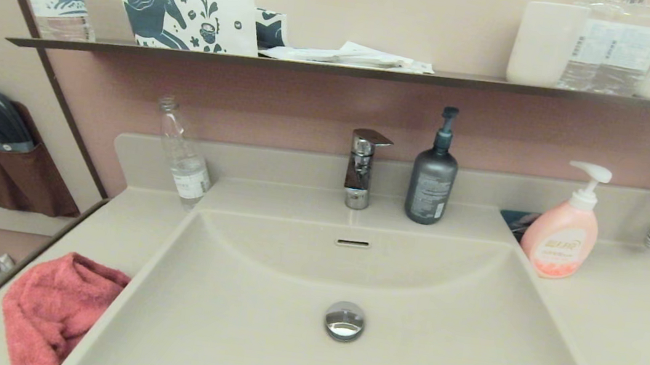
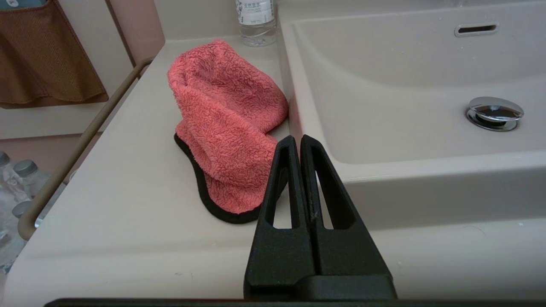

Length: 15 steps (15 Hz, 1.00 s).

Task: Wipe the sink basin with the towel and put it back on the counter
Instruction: Turn on the faucet

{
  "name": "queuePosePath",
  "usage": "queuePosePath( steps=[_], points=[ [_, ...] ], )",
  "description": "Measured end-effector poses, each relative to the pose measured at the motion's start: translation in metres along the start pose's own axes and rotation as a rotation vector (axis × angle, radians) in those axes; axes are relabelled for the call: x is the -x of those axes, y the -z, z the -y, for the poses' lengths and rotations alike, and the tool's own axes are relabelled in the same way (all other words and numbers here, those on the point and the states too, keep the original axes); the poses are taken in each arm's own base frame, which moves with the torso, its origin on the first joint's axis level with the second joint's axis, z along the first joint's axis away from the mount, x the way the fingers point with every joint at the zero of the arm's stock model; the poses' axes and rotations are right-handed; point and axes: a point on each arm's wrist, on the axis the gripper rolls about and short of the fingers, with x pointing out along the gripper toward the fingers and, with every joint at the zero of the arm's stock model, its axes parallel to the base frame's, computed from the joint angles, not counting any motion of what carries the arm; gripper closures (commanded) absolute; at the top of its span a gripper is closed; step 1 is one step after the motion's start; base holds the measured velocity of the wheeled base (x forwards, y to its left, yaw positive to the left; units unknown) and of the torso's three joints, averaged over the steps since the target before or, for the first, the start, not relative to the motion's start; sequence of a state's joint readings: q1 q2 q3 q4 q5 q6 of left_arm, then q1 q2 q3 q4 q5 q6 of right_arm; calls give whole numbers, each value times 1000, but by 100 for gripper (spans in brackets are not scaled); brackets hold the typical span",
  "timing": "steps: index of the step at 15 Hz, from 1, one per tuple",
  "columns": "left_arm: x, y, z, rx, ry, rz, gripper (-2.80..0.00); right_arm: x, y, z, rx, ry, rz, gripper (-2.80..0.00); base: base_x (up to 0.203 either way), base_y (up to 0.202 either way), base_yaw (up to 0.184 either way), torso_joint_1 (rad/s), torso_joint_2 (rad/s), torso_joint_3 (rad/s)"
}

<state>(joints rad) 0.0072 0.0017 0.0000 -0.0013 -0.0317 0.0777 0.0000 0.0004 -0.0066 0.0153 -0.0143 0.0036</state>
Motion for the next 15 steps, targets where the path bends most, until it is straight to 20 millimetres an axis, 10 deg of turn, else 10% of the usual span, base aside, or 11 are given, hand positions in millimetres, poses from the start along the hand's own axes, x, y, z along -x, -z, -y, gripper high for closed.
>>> queuePosePath(
  steps=[15],
  points=[
    [0,0,0,0,0,0,0,0,0,0,-10,3,-2,0,0,0,0,0,0,0]
  ],
)
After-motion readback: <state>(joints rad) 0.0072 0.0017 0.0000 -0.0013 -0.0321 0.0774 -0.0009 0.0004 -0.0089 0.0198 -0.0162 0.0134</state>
